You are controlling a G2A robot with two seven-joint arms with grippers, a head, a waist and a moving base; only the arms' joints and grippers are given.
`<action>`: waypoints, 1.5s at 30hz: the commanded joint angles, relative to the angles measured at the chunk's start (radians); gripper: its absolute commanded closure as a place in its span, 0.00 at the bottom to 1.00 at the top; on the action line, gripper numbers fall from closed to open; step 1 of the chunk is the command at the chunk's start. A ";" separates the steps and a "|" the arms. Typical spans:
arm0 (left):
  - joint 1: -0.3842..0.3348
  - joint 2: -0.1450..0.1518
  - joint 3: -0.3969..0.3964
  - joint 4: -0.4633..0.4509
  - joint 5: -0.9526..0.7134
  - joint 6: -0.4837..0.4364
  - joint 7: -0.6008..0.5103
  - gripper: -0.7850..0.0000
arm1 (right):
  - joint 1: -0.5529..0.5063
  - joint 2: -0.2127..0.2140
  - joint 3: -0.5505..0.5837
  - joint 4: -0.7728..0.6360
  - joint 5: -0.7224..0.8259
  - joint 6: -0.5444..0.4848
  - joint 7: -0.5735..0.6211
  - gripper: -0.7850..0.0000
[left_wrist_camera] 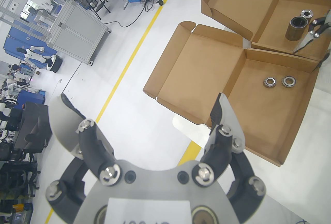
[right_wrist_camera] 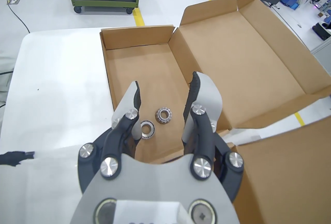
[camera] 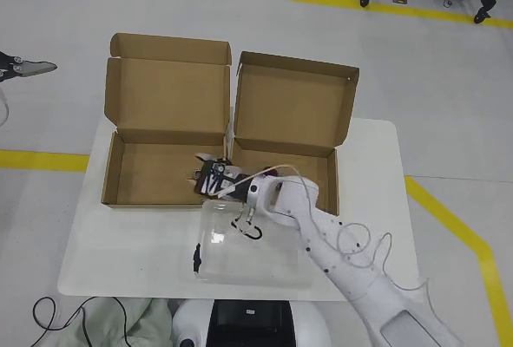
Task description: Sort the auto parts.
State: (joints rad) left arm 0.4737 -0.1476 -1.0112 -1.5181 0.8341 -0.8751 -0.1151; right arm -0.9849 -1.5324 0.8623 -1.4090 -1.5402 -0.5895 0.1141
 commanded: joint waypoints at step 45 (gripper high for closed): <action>0.000 0.000 0.000 0.000 0.000 0.000 0.000 0.00 | -0.697 0.180 0.651 -0.465 0.030 0.033 -0.229 0.00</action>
State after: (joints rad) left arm 0.4737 -0.1476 -1.0112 -1.5181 0.8341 -0.8751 -0.1151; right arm -1.6663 -1.3542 1.5031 -1.8658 -1.5133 -0.5593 -0.1092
